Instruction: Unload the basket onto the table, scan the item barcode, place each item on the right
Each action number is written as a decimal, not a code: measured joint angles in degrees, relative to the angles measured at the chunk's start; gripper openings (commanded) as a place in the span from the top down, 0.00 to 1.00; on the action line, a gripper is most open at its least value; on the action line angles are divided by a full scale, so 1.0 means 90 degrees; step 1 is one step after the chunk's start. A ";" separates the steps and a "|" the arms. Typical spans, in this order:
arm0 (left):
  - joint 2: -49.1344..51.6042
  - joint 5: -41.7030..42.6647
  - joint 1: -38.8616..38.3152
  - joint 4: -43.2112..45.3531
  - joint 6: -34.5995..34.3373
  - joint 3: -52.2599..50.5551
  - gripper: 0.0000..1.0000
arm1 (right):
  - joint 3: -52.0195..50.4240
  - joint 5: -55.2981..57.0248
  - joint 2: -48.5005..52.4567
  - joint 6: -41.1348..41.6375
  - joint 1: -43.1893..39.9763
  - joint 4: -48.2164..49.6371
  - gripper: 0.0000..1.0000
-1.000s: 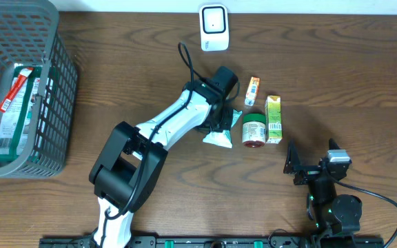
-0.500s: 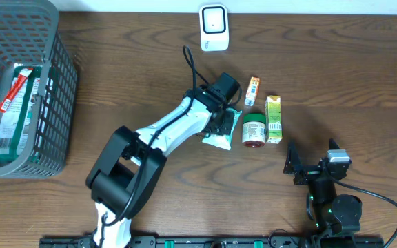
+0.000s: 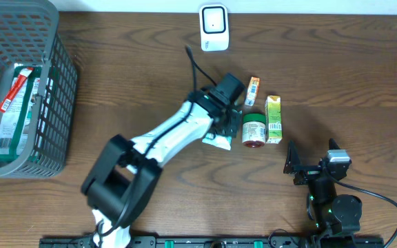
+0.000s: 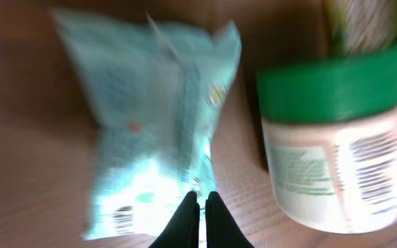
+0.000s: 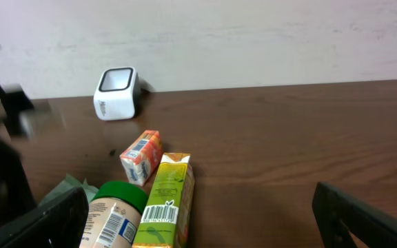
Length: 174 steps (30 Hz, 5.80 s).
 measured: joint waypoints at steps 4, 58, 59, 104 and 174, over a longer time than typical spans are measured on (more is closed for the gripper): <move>0.0512 0.0245 -0.0233 0.0036 -0.0024 -0.0102 0.93 | 0.0000 0.0000 0.0000 0.0000 0.0002 0.0000 0.01; -0.0449 -0.0733 0.0277 0.0359 0.0102 0.0221 0.92 | 0.0000 0.0000 0.0000 0.0000 0.0000 0.0000 0.01; -0.0376 -0.0673 0.0277 0.0362 0.0102 0.0221 0.92 | 0.0000 0.0000 0.0000 0.0000 0.0002 0.0000 0.01; 0.0398 -0.1035 -0.0296 0.0493 -0.0053 0.0027 0.84 | 0.0000 0.0000 0.0000 0.0000 0.0002 0.0000 0.01; -0.2006 -0.0559 0.2798 -0.3852 0.0044 0.2188 0.84 | 0.0000 0.0000 0.0000 0.0000 0.0002 0.0000 0.01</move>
